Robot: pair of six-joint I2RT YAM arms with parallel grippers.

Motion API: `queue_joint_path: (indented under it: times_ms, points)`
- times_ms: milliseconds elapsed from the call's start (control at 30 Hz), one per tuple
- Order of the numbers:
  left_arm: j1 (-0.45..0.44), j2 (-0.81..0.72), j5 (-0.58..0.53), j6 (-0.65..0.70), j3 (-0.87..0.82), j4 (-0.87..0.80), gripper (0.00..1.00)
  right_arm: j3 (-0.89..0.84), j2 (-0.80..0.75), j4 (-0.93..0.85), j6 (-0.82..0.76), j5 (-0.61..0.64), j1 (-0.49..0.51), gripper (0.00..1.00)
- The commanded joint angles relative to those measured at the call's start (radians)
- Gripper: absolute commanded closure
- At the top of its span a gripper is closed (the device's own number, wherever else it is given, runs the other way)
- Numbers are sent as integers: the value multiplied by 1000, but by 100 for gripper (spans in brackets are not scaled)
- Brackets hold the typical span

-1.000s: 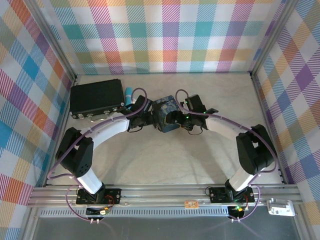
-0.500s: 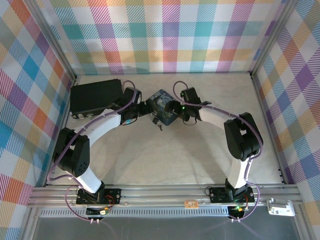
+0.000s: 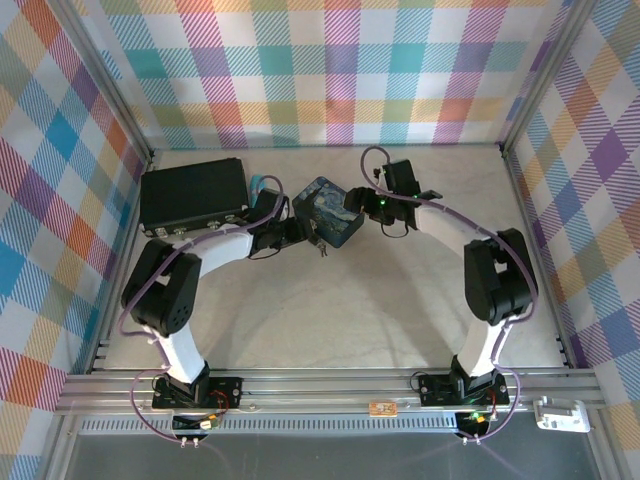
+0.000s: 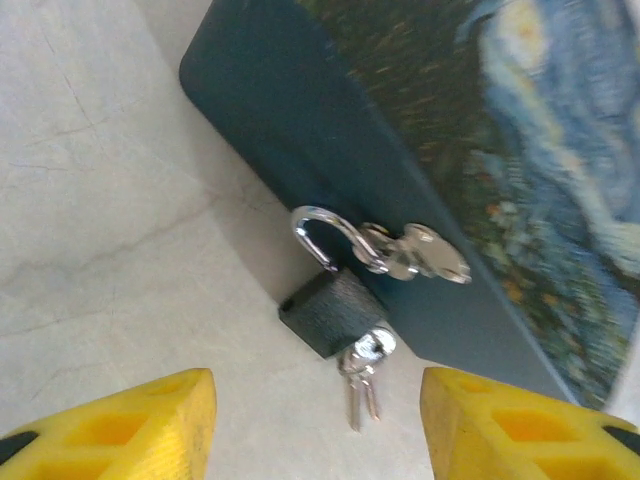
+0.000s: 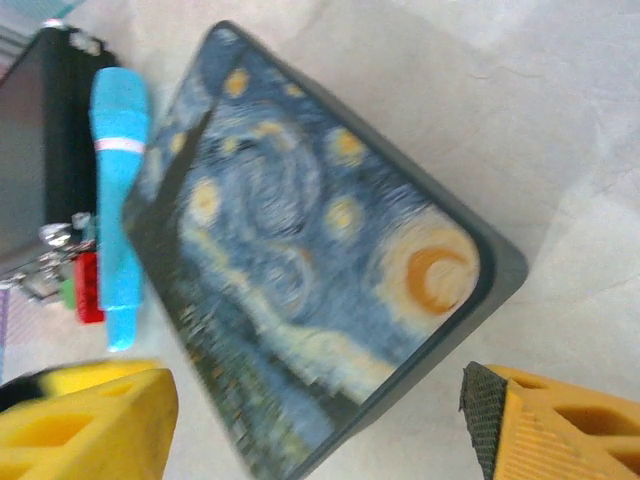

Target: Unlock the padlock with the key

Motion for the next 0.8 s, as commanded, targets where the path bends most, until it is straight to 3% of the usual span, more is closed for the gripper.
queue_joint_path:
  times_ms: [0,133,300,567,767]
  points:
    - [5,27,-7,-8,38,29,43,-56,-95,-78,-94,-44,32,25]
    - [27,5,-31,-13,54,63,29,-117,-149,-143,-88,11,137,26]
    - [72,11,-45,-22,103,130,17,-176,-124,-40,45,40,280,25]
    - [119,183,-23,17,304,130,14,-48,84,89,138,111,316,28]
    - [121,297,52,12,403,89,14,39,185,83,133,193,314,28]
